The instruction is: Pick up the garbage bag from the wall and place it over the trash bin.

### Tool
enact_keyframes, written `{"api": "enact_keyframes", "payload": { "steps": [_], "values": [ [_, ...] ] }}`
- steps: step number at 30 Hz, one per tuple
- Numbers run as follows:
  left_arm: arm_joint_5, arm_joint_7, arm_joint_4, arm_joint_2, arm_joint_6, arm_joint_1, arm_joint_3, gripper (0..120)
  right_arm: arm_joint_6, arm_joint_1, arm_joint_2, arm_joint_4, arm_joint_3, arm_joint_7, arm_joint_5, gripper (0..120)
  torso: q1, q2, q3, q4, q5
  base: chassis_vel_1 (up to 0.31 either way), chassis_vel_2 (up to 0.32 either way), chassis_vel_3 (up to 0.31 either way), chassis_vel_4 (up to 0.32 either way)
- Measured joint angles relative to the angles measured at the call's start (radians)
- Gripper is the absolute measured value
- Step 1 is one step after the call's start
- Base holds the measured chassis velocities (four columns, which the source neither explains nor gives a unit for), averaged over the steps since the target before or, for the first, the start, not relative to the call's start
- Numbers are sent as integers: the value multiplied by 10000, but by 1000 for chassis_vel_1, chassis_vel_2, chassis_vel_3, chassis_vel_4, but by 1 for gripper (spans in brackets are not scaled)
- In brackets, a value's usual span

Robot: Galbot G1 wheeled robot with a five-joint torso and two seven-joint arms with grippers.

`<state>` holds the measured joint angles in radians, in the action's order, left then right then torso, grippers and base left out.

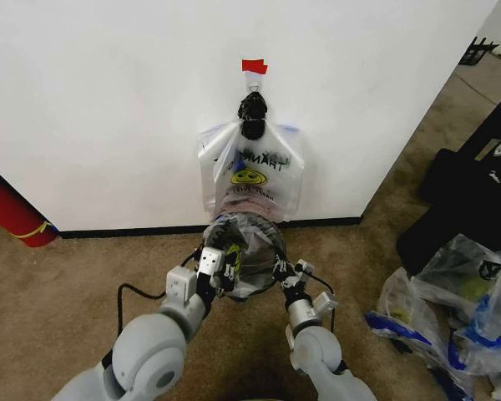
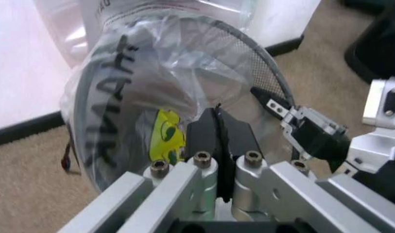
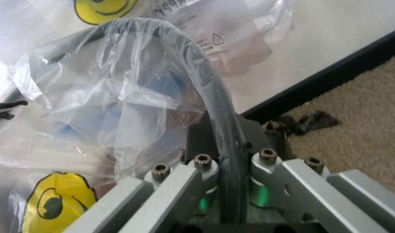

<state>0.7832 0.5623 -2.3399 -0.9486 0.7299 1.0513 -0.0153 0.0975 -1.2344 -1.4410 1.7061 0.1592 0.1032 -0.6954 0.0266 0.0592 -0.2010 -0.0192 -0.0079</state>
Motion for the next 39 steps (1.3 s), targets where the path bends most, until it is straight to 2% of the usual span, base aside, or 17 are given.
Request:
{"api": "enact_keyframes", "payload": {
  "steps": [7,12,17,24,39],
  "values": [
    [205,244,797,-13,137,-1207,-757,0,-28,44,-98,1,-15,-30,229,0,0,0,0,0,-1,0,0,0,0],
    [-760,470,2033,-62,127,-2036,-1925,0,-22,45,-139,3,-14,-74,288,0,0,0,0,1,0,0,0,0,0],
    [-1099,784,2981,-232,103,-2758,-3128,0,-3,-31,-171,84,15,-98,371,0,0,0,0,0,0,0,0,0,0],
    [-1132,805,3794,-439,83,-3501,-3842,0,47,-220,-187,294,39,-173,519,0,0,0,0,0,0,0,0,0,0],
    [-1648,726,5574,-826,63,-4497,-4513,0,252,-850,-171,713,-13,-421,782,0,-1,0,0,0,0,0,0,0,0]
  ]
}}
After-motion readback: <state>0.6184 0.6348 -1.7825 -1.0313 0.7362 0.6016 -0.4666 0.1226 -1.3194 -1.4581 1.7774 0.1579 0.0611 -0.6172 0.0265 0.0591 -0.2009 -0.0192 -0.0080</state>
